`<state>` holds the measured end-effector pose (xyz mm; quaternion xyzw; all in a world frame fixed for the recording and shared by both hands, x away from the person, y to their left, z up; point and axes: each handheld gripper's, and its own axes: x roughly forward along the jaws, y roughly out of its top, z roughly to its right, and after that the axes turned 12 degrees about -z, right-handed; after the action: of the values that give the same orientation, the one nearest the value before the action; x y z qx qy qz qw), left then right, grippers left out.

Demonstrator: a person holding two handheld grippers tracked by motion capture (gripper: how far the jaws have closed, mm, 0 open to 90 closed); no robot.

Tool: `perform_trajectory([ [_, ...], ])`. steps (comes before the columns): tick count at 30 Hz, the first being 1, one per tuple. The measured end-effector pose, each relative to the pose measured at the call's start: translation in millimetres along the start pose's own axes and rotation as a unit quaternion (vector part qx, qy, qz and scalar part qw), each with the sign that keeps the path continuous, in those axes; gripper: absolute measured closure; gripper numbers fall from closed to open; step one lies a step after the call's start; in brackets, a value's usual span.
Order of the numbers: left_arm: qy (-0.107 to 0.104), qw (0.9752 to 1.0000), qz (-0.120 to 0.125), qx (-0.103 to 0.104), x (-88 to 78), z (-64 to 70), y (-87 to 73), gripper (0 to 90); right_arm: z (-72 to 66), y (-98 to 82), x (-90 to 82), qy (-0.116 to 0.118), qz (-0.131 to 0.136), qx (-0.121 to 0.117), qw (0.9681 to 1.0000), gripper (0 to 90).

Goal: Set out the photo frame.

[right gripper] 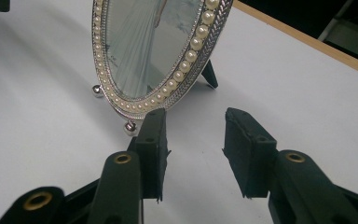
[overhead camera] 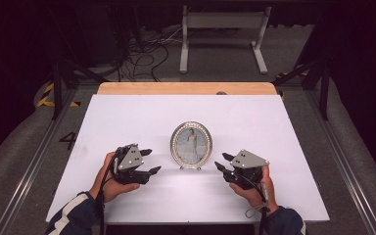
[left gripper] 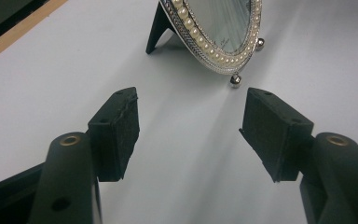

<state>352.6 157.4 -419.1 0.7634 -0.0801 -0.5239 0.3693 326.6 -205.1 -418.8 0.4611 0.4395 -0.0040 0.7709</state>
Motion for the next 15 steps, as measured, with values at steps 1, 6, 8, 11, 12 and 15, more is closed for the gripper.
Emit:
perform_trajectory([
  [1, 0.000, 1.0000, 0.000, 0.000, 0.0, 0.0, 0.0, 35.4, 0.0, 0.0, 0.0, 0.000, 0.000, 0.000, 1.0000, 59.3],
  [6, 0.004, 1.0000, -0.005, 0.000, -2.5, 0.4, -4.9, 32.2, 0.7, -0.9, 1.0, -0.005, -0.005, 0.000, 1.0000, 53.0],
  [8, 0.004, 1.0000, -0.007, 0.002, -3.0, 0.7, -7.2, 31.2, 0.7, -2.2, 1.2, -0.004, -0.007, -0.003, 1.0000, 51.7],
  [11, 0.005, 0.9999, -0.015, 0.002, -3.0, 1.1, -11.2, 28.1, 1.4, -3.8, 1.6, -0.007, -0.011, 0.000, 0.9999, 46.7],
  [12, 0.008, 0.9998, -0.018, 0.003, -3.1, 1.3, -12.1, 26.8, 1.7, -4.5, 1.7, -0.005, -0.011, -0.001, 0.9999, 45.1],
  [15, 0.008, 0.9998, -0.019, 0.001, -4.0, 0.9, -16.0, 24.6, 1.2, -7.1, 1.8, -0.003, -0.015, -0.007, 0.9999, 41.4],
])
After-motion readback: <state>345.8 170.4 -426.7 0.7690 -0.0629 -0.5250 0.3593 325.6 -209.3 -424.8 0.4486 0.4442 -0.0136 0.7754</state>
